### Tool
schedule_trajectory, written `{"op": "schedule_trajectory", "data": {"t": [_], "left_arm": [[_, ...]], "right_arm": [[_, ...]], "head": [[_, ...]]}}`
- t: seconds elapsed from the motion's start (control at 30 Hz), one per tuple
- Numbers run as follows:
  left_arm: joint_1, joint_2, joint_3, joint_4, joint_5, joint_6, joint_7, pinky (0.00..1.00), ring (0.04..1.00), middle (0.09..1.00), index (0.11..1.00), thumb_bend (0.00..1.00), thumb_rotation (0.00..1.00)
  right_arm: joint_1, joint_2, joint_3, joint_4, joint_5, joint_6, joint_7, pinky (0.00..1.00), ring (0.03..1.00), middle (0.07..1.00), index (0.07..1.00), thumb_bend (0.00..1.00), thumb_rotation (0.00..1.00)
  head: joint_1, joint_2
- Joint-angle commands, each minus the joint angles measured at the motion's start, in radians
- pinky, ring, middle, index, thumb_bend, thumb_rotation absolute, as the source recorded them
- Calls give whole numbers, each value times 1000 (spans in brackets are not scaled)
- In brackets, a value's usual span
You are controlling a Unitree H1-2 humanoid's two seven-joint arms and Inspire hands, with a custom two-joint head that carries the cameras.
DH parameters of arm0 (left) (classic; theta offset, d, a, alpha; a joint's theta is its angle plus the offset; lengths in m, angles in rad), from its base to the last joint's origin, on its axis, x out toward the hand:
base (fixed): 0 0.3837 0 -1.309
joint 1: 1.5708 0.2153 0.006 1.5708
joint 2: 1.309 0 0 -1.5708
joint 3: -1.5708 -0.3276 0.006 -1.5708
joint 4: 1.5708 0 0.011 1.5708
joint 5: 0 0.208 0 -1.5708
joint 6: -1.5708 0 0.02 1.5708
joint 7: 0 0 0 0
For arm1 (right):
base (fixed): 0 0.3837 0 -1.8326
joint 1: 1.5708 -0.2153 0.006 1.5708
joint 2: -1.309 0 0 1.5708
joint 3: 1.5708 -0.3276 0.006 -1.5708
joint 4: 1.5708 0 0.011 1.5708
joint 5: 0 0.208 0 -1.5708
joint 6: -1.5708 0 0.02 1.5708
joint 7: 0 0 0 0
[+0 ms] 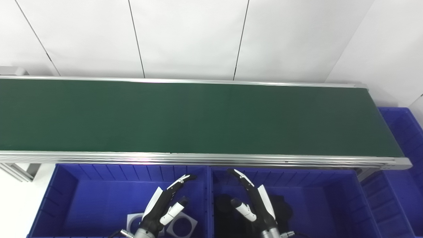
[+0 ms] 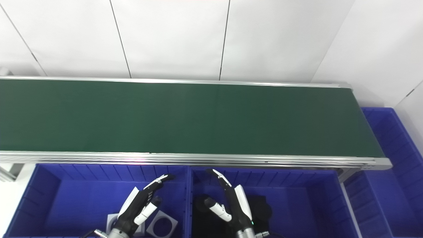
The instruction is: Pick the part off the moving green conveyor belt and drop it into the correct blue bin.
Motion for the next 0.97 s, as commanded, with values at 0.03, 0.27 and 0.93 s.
{"op": "schedule_trajectory", "data": {"t": [0.03,0.27,0.93], "left_arm": [[2,-22,11,-40,-3,-37,19,952,968,939,828,765,1000],[3,-35,16,-48,3,-37,21,968,973,940,829,780,1000],[13,-36,39,-133,-4,-36,16,974,961,925,849,727,1000]], "right_arm": [[2,-1,5,-45,13,0,-25,891,894,889,860,931,1000],[4,-10,14,-54,21,0,-38,826,846,879,858,903,999],[-12,-30,31,-72,35,0,-52,823,838,870,850,897,984]], "head": [[14,-5],[24,-18],[1,89]]}}
